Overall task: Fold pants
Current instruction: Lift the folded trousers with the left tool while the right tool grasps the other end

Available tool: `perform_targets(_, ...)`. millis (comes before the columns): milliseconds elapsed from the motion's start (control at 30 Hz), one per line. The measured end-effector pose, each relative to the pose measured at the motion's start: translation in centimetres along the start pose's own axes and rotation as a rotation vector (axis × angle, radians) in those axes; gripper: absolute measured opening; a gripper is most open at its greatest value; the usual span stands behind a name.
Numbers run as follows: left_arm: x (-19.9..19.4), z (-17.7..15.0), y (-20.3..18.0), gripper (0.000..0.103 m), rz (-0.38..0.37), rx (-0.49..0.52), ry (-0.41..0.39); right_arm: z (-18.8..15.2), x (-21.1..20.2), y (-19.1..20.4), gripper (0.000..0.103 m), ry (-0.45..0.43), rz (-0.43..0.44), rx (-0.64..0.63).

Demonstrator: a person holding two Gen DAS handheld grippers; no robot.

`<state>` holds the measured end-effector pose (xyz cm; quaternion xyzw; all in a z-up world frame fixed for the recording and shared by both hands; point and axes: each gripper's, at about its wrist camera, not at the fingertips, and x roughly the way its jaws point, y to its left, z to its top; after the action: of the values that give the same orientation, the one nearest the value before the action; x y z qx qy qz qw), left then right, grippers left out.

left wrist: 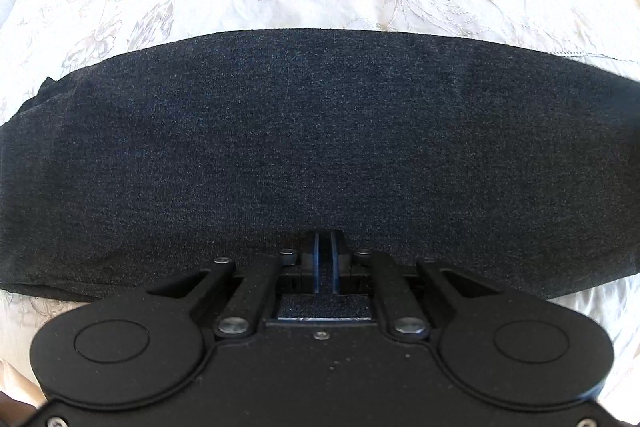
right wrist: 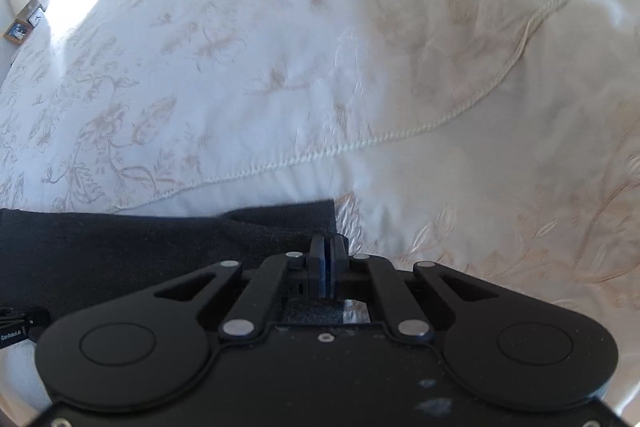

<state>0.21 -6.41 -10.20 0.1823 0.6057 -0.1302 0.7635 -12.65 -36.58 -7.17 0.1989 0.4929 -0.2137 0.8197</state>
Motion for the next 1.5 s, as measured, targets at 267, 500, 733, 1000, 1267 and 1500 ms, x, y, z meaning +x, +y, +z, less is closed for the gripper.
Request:
perform_targets(267, 0.7, 0.8, -1.3, 0.014, 0.029, 0.02, -0.009, 2.0, 0.3, 0.9, 0.003, -0.098, -0.095, -0.084)
perform_targets(500, 0.7, 0.6, -1.9, 0.012, 0.033, 0.016, -0.02, 0.2, -2.6, 0.8, 0.019, -0.099, -0.022, -0.051)
perform_targets(733, -0.4, 0.5, -1.2, 0.013, -0.005, 0.017, -0.012, -6.1, -0.5, 2.9, 0.019, 0.143, -0.062, -0.147)
perform_targets(1000, -4.0, 1.1, 7.2, 0.016, -0.001, -0.108, -0.1, -4.0, -3.5, 5.9, 0.023, 0.027, -0.142, -0.075)
perform_targets(1267, -3.3, 5.6, 23.6, 0.016, 0.183, -0.32, -0.177, 0.2, -4.2, 21.0, 0.023, -0.074, 0.051, -0.17)
perform_targets(1500, 1.6, 4.4, 32.2, 0.016, 0.199, -0.404, -0.094, 1.8, -1.9, 36.1, 0.023, -0.066, 0.232, -0.311)
